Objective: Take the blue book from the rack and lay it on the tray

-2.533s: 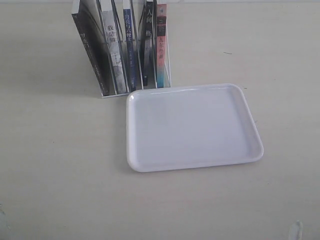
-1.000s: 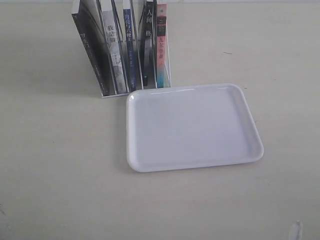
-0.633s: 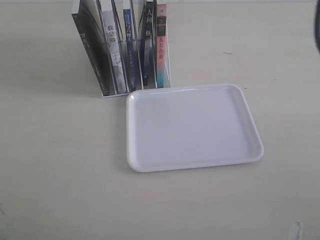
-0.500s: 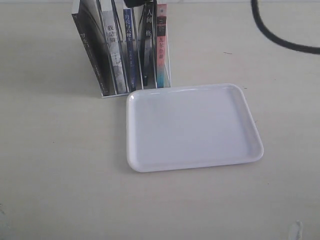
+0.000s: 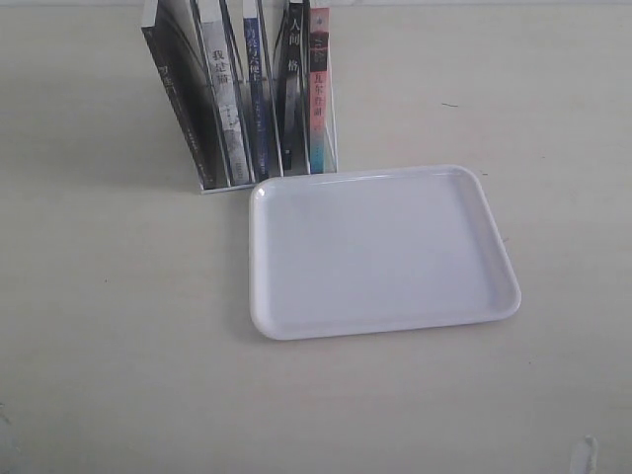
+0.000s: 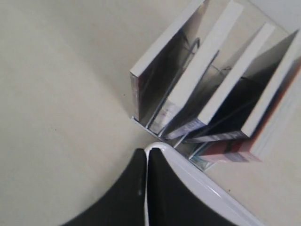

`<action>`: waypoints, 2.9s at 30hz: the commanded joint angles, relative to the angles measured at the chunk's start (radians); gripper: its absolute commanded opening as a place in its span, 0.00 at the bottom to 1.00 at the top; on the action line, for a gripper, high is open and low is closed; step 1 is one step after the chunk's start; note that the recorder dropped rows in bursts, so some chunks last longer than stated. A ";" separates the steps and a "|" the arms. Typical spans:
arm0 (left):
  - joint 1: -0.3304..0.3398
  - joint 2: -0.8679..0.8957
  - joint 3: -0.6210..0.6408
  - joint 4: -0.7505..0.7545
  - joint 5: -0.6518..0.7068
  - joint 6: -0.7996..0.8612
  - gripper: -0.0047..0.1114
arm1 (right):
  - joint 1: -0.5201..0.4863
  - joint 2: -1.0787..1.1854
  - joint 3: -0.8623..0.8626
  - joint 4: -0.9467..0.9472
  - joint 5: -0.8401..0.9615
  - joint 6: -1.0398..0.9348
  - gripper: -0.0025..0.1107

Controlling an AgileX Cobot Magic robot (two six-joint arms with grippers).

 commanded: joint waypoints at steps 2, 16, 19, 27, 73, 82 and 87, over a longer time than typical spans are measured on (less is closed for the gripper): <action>-0.010 -0.002 0.004 -0.006 -0.008 0.003 0.09 | 0.003 0.117 -0.119 0.021 0.086 -0.006 0.02; -0.010 -0.002 0.004 -0.006 -0.008 0.003 0.09 | -0.197 0.279 -0.330 0.324 0.098 0.051 0.02; -0.010 -0.002 0.004 -0.006 -0.008 0.003 0.09 | -0.195 0.286 -0.330 0.262 0.098 0.051 0.02; -0.010 -0.002 0.004 -0.006 -0.008 0.003 0.09 | -0.133 0.318 -0.325 0.105 0.057 0.051 0.02; -0.010 -0.002 0.004 -0.006 -0.010 0.003 0.09 | -0.094 0.252 -0.069 -0.155 -0.296 0.274 0.40; -0.010 -0.002 0.004 -0.006 -0.010 0.003 0.09 | -0.096 0.313 -0.069 -0.141 -0.270 0.267 0.40; -0.010 -0.002 0.004 -0.006 -0.010 0.003 0.09 | -0.096 0.352 -0.069 -0.137 -0.260 0.267 0.40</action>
